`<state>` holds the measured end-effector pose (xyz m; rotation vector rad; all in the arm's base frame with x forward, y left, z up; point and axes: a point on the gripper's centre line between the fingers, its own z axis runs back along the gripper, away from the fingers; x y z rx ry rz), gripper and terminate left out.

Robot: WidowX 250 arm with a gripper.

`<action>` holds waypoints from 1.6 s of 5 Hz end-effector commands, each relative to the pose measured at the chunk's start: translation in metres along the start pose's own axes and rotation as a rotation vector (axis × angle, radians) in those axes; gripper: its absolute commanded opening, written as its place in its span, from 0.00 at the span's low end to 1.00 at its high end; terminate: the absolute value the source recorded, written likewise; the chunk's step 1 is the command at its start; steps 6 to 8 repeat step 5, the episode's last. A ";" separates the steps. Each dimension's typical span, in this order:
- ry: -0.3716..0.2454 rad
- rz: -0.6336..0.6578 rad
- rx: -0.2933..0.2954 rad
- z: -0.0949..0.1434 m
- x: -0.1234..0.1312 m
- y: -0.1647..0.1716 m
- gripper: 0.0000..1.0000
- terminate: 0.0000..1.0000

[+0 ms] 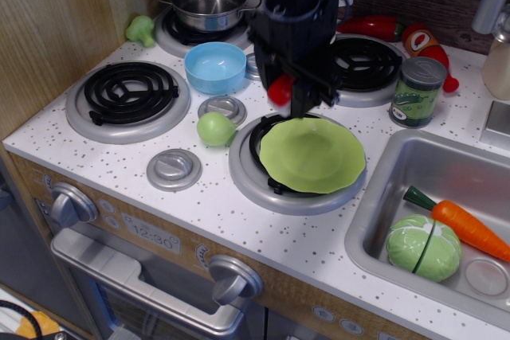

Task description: Put sushi on plate

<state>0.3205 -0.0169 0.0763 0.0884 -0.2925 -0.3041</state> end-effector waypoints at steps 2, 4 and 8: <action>-0.162 0.027 -0.029 -0.006 0.002 -0.010 1.00 0.00; -0.162 0.027 -0.029 -0.006 0.002 -0.010 1.00 0.00; -0.162 0.027 -0.029 -0.006 0.002 -0.010 1.00 1.00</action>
